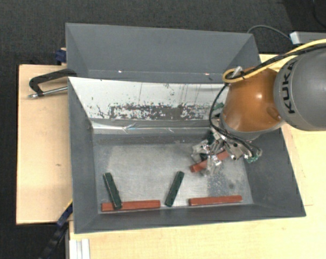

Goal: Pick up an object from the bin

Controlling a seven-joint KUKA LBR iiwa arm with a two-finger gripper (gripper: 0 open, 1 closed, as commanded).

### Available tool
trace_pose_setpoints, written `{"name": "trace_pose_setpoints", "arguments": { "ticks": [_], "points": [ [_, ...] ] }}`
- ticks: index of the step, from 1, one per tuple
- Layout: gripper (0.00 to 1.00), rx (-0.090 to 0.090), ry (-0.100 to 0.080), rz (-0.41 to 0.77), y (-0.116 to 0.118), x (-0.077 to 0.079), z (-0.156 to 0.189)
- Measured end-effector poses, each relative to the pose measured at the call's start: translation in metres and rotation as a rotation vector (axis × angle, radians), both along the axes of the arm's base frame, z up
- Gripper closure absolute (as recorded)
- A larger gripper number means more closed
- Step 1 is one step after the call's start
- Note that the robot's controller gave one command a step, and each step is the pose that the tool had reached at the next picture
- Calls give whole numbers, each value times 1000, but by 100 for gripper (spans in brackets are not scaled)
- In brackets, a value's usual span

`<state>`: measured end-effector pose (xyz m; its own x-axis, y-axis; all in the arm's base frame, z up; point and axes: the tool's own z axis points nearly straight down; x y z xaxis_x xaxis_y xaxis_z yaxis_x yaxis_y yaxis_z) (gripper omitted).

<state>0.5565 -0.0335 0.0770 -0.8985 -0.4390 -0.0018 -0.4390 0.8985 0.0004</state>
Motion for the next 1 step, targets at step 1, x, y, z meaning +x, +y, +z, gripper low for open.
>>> {"name": "trace_pose_setpoints", "arguments": {
  "ticks": [1],
  "points": [
    [100, 0, -4, 6, 8, -19, 119]
  ]
}}
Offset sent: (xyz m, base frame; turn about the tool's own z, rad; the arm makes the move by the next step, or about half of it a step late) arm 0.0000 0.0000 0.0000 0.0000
